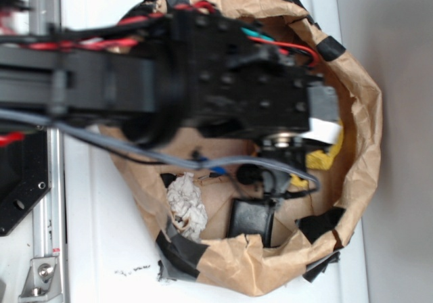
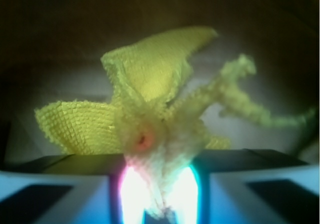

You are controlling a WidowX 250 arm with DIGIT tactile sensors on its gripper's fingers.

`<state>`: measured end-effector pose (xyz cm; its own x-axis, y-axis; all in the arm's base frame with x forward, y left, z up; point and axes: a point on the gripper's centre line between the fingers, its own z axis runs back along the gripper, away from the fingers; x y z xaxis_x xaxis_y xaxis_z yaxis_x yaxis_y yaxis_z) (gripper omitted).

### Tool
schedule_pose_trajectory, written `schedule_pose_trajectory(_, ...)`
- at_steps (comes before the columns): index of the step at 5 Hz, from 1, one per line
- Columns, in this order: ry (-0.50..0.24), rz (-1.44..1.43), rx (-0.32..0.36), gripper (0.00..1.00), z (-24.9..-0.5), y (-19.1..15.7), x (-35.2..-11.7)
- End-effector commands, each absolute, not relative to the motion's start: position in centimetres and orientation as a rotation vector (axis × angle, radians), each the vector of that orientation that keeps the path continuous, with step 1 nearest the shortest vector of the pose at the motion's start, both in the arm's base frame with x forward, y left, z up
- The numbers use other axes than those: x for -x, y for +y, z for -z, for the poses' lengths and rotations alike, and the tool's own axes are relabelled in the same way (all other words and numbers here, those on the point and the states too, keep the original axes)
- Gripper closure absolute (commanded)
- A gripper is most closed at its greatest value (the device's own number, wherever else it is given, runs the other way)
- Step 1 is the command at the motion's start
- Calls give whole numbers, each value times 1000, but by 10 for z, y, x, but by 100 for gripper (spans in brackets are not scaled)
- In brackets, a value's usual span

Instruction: Grab the yellow cloth.

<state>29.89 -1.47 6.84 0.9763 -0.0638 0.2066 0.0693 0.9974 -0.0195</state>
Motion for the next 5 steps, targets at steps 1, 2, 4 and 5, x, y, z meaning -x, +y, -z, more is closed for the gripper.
schedule_pose_trajectory(1, -357, 26, 38, 100, -155, -17, -251)
schedule_pose_trajectory(2, -375, -249, 146, 100, -205, -17, -219)
schedule_pose_trajectory(4, -207, -423, -75, 100, -196, -25, -208)
schedule_pose_trajectory(5, -168, -419, -112, 100, -182, -27, -211)
